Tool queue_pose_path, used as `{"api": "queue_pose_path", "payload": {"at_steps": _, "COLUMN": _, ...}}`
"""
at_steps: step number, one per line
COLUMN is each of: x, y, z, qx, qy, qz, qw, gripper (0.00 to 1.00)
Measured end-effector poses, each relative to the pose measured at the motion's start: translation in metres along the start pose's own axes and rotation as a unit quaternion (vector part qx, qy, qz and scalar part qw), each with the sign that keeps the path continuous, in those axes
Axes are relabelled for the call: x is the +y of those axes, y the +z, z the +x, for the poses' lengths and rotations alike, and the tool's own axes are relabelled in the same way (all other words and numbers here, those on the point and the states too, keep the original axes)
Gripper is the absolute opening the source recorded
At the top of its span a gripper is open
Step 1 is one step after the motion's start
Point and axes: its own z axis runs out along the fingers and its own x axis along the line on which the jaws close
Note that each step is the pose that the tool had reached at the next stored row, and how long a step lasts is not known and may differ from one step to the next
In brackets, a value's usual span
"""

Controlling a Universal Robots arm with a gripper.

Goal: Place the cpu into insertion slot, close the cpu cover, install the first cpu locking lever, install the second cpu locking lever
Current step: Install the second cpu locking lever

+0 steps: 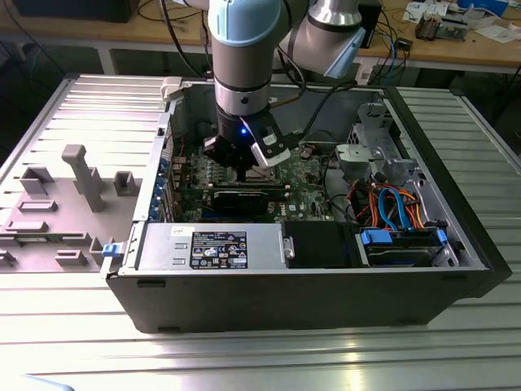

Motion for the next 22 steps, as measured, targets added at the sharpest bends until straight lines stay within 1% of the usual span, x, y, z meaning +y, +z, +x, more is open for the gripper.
{"api": "queue_pose_path", "payload": {"at_steps": 5, "x": 0.0021, "y": -0.0146, "z": 0.0008, "qx": 0.0000, "qy": 0.000, "qz": 0.0000, "qw": 1.00000, "gripper": 0.11}}
{"api": "queue_pose_path", "payload": {"at_steps": 7, "x": 0.0035, "y": -0.0247, "z": 0.0014, "qx": 0.0000, "qy": 0.000, "qz": 0.0000, "qw": 1.00000, "gripper": 0.11}}
{"api": "queue_pose_path", "payload": {"at_steps": 9, "x": 0.0043, "y": -0.0311, "z": 0.0015, "qx": 0.0000, "qy": 0.000, "qz": 0.0000, "qw": 1.00000, "gripper": 0.11}}
{"api": "queue_pose_path", "payload": {"at_steps": 10, "x": 0.0050, "y": -0.0364, "z": 0.0014, "qx": 0.0000, "qy": 0.000, "qz": 0.0001, "qw": 1.00000, "gripper": 0.11}}
{"api": "queue_pose_path", "payload": {"at_steps": 11, "x": 0.0053, "y": -0.0380, "z": 0.0014, "qx": 0.0000, "qy": 0.000, "qz": 0.0000, "qw": 1.00000, "gripper": 0.11}}
{"api": "queue_pose_path", "payload": {"at_steps": 13, "x": 0.0051, "y": -0.0371, "z": 0.0001, "qx": -0.0001, "qy": 0.000, "qz": -0.0003, "qw": 1.00000, "gripper": 0.11}}
{"api": "queue_pose_path", "payload": {"at_steps": 16, "x": 0.0042, "y": -0.0333, "z": -0.0054, "qx": -0.0001, "qy": 0.000, "qz": -0.0017, "qw": 1.00000, "gripper": 0.11}}
{"api": "queue_pose_path", "payload": {"at_steps": 17, "x": 0.0037, "y": -0.0312, "z": -0.0080, "qx": -0.0001, "qy": 0.000, "qz": -0.0019, "qw": 1.00000, "gripper": 0.11}}
{"api": "queue_pose_path", "payload": {"at_steps": 19, "x": 0.0032, "y": -0.0285, "z": -0.0104, "qx": -0.0001, "qy": 0.000, "qz": -0.0022, "qw": 1.00000, "gripper": 0.11}}
{"api": "queue_pose_path", "payload": {"at_steps": 22, "x": 0.0022, "y": -0.0212, "z": -0.0109, "qx": -0.0002, "qy": 0.000, "qz": -0.0023, "qw": 1.00000, "gripper": 0.11}}
